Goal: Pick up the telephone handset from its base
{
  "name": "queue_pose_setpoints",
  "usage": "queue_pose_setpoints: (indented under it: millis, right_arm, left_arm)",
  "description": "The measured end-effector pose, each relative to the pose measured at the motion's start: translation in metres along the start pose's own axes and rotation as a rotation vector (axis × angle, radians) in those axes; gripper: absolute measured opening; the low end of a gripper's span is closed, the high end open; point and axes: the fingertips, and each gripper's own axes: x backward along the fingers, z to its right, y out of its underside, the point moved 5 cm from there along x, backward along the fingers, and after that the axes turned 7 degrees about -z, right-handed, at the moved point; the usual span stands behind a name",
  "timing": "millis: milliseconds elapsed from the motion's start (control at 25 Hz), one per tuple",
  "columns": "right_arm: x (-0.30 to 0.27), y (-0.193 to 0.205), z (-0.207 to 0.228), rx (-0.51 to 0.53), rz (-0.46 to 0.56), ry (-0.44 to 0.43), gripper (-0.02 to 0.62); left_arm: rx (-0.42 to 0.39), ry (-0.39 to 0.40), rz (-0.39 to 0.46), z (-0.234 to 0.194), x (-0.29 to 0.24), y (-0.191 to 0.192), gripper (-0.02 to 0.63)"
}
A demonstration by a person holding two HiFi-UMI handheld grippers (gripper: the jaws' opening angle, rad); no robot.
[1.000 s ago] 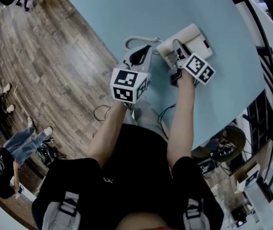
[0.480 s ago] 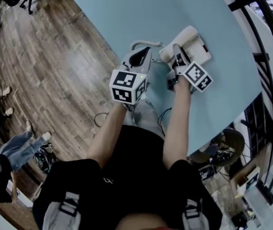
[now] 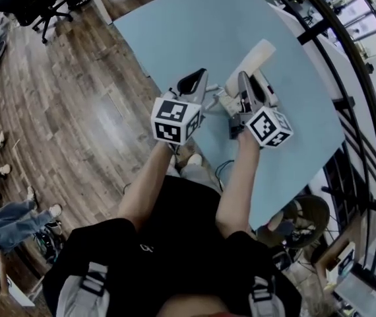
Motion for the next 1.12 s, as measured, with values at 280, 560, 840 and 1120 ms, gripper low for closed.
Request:
queue_pose_setpoints:
  millis: [280, 560, 840, 1120]
  right_arm:
    - [0.024, -0.044, -0.037, 0.237, 0.078, -0.021, 0.074]
    - [0.033, -0.044, -0.041, 0.285, 0.084, 0.009, 0.074]
    - [0.036, -0.040, -0.040, 0.292, 0.083, 0.017, 0.074]
    - [0.034, -0.040, -0.040, 0.296, 0.080, 0.016, 0.074]
  left_arm:
    - [-0.054, 0.043, 0.089, 0.008, 0.006, -0.042, -0.001]
    - [-0.064, 0.073, 0.100, 0.013, 0.007, -0.049, 0.000]
    - [-0.065, 0.076, 0.091, 0.012, 0.009, -0.045, 0.000]
    - [-0.064, 0.077, 0.088, 0.012, 0.007, -0.045, 0.000]
